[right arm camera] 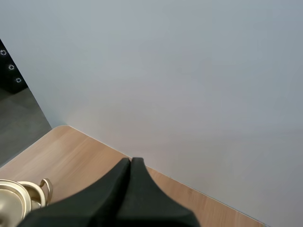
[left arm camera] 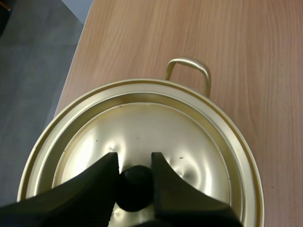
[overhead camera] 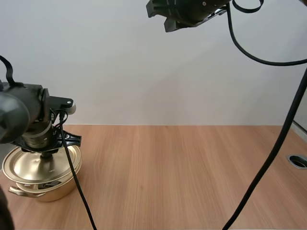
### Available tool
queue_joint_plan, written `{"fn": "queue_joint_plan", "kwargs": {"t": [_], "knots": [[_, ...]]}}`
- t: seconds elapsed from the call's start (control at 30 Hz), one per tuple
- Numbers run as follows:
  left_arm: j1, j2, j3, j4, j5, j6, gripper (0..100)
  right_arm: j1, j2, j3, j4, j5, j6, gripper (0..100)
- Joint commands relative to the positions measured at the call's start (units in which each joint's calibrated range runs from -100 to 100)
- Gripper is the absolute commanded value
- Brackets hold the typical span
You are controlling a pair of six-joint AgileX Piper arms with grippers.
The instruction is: Open the pot, put the car inside, and close it
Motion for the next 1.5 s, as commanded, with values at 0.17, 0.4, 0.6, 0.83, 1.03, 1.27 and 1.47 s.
{"fn": "queue_joint_plan", "kwargs": {"t": [0.17,0.4,0.6,0.83,1.03,1.27,1.47], "knots": [[0.02,2.72,2.18,0.46,-6.09,-0.42,0,-0.35,-0.63,0.02,-0.01,0.68,0.02,0],[0.02,6.40,2.18,0.46,-8.78,-1.19,0,-0.35,-0.63,0.02,0.09,0.59,0.02,0],[0.02,9.06,2.18,0.46,-11.02,-1.56,0,-0.35,-0.63,0.02,0.09,0.59,0.02,0],[0.02,10.77,2.44,0.55,-12.84,-1.56,0,-0.35,-0.63,0.02,0.09,0.59,0.02,0],[0.02,13.46,2.53,0.60,-13.48,-1.56,0,-0.35,-0.63,0.02,-0.02,0.59,0.02,0],[0.02,13.96,2.53,0.60,-15.06,-1.56,0,-0.35,-0.51,0.02,-0.01,0.59,0.02,0],[0.02,13.96,2.53,1.18,-15.21,-3.42,7,-0.35,-0.39,0.02,-0.01,0.59,0.02,0]]}}
